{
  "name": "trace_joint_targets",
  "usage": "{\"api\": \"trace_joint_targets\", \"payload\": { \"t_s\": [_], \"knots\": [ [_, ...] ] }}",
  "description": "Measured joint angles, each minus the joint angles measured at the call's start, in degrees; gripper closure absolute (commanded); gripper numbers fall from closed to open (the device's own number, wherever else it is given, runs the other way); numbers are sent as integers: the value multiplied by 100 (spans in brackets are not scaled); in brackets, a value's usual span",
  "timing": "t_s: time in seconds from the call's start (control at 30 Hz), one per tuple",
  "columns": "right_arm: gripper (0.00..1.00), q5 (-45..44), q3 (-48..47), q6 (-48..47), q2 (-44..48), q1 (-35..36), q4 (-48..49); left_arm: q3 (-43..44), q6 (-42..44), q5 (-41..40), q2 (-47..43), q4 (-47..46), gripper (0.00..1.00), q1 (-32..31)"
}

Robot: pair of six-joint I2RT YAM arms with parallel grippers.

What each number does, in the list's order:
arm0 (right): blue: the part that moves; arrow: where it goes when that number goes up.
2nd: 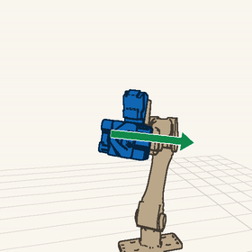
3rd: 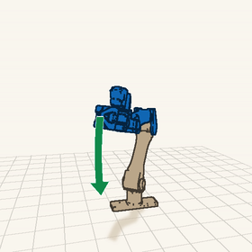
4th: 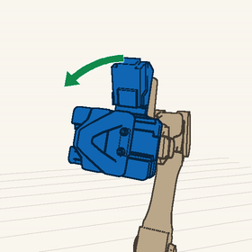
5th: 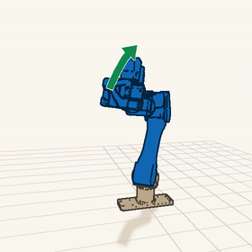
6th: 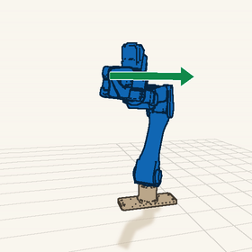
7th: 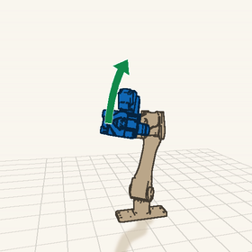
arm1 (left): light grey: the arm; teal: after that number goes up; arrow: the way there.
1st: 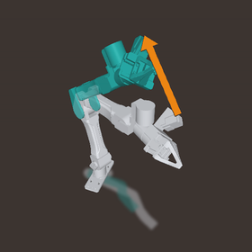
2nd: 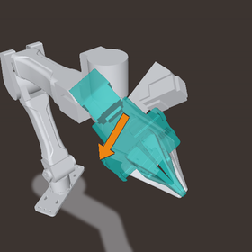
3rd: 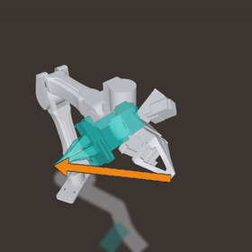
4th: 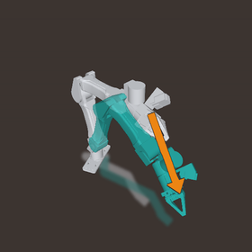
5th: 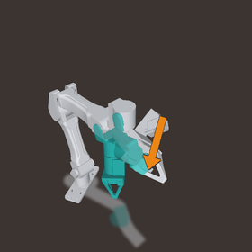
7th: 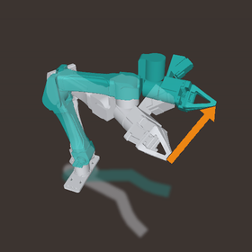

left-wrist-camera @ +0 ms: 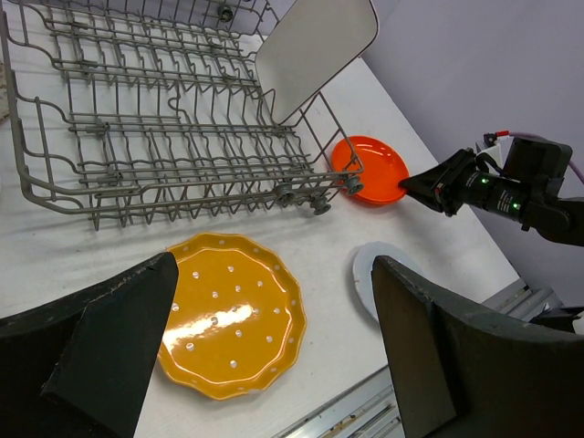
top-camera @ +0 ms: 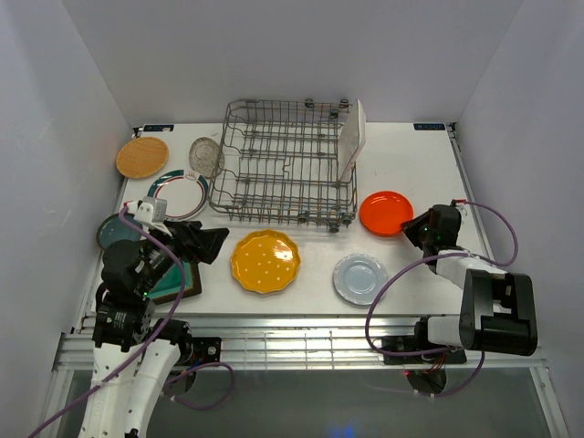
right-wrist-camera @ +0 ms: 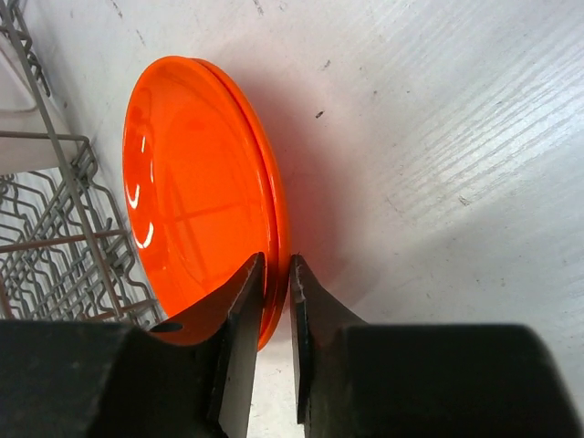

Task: Load the plates into the dish rack
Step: Move the plate to the center of the board, then pick up the plate at the center of the board.

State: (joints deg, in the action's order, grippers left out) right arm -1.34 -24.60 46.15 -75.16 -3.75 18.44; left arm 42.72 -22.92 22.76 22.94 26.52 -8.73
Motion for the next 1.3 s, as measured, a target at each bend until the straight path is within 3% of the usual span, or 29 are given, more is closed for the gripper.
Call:
{"api": "trace_joint_targets", "payload": {
  "t_s": [0.1,0.23,0.83,1.3],
  "knots": [
    [75,-24,15,-31,7,0,-31,0,0,2,0,-2,2,0],
    [61,-48,13,-116,-66,0,-24,0,0,2,0,-2,2,0],
    [58,-39,-11,-330,-203,0,-149,0,0,2,0,-2,2,0],
    [62,-105,-186,-437,52,0,-557,0,0,2,0,-2,2,0]
  ]
}}
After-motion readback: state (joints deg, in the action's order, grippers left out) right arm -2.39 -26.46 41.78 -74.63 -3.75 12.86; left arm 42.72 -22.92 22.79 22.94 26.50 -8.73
